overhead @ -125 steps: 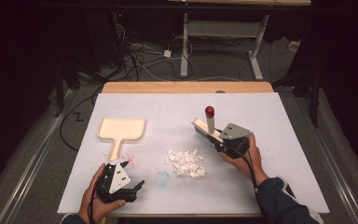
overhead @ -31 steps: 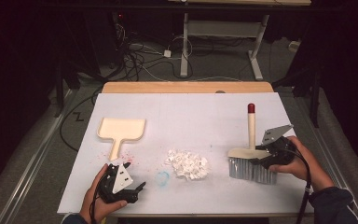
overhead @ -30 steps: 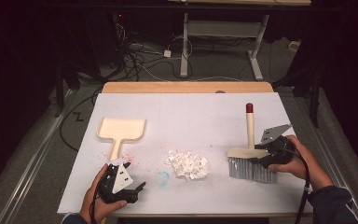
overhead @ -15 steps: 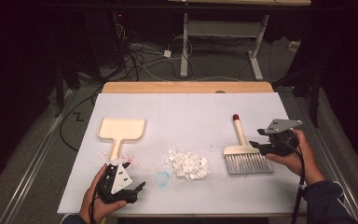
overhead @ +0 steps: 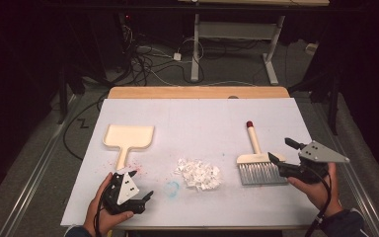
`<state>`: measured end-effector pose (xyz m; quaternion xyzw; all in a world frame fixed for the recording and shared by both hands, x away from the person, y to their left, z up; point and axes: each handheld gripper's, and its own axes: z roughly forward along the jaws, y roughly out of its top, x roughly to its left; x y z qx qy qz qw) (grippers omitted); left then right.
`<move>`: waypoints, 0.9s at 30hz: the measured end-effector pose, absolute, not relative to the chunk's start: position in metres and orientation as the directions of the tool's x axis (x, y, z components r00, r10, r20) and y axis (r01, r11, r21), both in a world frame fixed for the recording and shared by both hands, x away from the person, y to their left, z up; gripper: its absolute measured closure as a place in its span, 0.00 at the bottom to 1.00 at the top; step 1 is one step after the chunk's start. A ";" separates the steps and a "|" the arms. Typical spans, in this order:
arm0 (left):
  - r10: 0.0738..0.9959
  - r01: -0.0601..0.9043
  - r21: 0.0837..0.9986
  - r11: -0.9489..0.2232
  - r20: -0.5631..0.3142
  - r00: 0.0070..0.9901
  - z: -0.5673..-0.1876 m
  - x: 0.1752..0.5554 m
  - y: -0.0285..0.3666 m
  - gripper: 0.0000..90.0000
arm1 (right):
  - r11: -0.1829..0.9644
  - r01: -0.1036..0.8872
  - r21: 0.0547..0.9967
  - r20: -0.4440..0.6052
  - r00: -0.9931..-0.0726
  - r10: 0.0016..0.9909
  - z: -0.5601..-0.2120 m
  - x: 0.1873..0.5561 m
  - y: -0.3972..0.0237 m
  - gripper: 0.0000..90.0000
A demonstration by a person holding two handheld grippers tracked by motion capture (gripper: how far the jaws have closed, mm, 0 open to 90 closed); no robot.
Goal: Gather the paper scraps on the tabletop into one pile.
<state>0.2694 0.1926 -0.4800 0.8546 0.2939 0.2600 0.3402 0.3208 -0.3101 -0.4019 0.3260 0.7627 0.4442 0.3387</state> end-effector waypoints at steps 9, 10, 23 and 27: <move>0.682 0.328 0.719 -0.613 0.271 0.679 -0.481 0.269 0.190 0.19 | 0.406 0.221 0.887 -0.246 -0.518 0.819 -0.440 0.292 -0.314 0.27; 0.683 0.328 0.719 -0.613 0.273 0.677 -0.480 0.269 0.190 0.19 | 0.416 0.218 0.883 -0.255 -0.522 0.814 -0.442 0.290 -0.314 0.26; 0.677 0.316 0.723 -0.614 0.277 0.681 -0.480 0.270 0.189 0.19 | 0.426 0.198 0.883 -0.276 -0.515 0.812 -0.439 0.284 -0.307 0.26; 0.681 0.318 0.725 -0.611 0.276 0.679 -0.480 0.270 0.188 0.19 | 0.432 0.195 0.880 -0.280 -0.521 0.806 -0.439 0.284 -0.306 0.26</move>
